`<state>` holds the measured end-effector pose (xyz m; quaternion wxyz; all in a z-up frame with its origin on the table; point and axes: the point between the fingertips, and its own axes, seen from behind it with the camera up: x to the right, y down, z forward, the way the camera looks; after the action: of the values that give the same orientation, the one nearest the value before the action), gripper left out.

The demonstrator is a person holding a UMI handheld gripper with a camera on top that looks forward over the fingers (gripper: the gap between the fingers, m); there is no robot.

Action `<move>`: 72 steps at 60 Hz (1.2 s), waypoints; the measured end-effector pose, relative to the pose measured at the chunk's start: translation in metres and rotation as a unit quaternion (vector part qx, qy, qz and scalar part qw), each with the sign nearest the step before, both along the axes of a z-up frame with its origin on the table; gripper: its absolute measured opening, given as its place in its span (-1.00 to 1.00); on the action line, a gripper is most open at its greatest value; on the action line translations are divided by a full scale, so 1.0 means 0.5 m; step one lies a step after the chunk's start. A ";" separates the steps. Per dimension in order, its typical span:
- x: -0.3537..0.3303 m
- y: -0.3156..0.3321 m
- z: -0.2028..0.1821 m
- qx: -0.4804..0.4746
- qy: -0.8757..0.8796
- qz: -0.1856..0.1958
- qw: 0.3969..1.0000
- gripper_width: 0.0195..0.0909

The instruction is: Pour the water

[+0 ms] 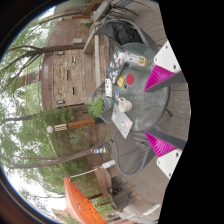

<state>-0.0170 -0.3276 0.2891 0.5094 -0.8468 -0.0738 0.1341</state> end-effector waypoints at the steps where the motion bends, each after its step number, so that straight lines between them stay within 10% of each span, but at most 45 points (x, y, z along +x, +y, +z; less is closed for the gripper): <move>1: 0.003 -0.001 -0.002 -0.003 0.000 -0.005 1.000 0.77; 35: 0.080 0.086 -0.136 -0.007 -0.025 -0.122 0.992 0.71; 72: 0.487 0.605 -0.436 0.101 -0.073 -0.248 0.961 0.69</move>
<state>0.2266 -0.0249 0.0710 0.6025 -0.7904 0.0885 -0.0665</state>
